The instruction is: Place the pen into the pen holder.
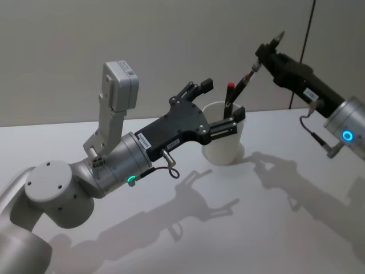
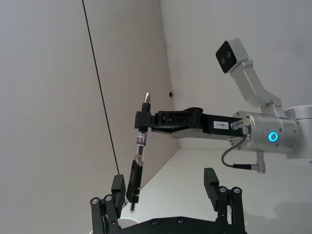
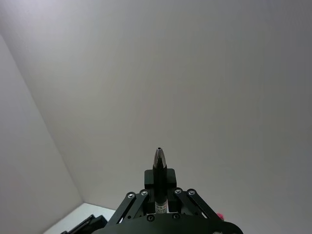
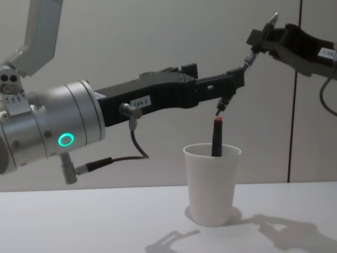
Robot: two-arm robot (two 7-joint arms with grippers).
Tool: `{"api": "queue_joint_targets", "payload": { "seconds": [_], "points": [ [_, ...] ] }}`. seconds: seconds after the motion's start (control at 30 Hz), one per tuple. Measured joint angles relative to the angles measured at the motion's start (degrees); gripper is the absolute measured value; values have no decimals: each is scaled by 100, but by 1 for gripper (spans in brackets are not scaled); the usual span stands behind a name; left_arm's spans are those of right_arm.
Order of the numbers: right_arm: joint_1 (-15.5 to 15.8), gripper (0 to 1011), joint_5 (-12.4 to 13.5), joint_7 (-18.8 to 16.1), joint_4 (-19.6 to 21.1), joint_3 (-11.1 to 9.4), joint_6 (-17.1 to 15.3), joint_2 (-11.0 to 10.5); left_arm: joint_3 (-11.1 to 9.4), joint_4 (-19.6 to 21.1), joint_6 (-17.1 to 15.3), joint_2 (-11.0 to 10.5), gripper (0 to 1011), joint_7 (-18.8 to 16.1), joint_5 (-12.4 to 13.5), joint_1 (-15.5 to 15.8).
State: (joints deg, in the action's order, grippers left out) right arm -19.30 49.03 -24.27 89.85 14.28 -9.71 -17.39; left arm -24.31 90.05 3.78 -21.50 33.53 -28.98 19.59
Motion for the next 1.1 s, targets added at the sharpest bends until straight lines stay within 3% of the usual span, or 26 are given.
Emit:
{"api": "queue_joint_targets", "payload": {
  "seconds": [0.07,0.1,0.37,0.8,1.1],
  "points": [
    [-52,118,-136,-47,-58,1,72,0,0,0,0,0,1001,0,0,0],
    [-139,118,-341,-113,-168,12,182,11,0,0,0,0,1001,0,0,0],
    [-410,118,-909,-369,-525,85,475,96,0,0,0,0,1001,1,0,0],
    [-716,118,-1713,-745,-991,269,625,239,0,0,0,0,1001,0,0,0],
    [-812,118,-2238,-786,-1165,395,641,297,0,0,0,0,1001,0,0,0]
  ]
}}
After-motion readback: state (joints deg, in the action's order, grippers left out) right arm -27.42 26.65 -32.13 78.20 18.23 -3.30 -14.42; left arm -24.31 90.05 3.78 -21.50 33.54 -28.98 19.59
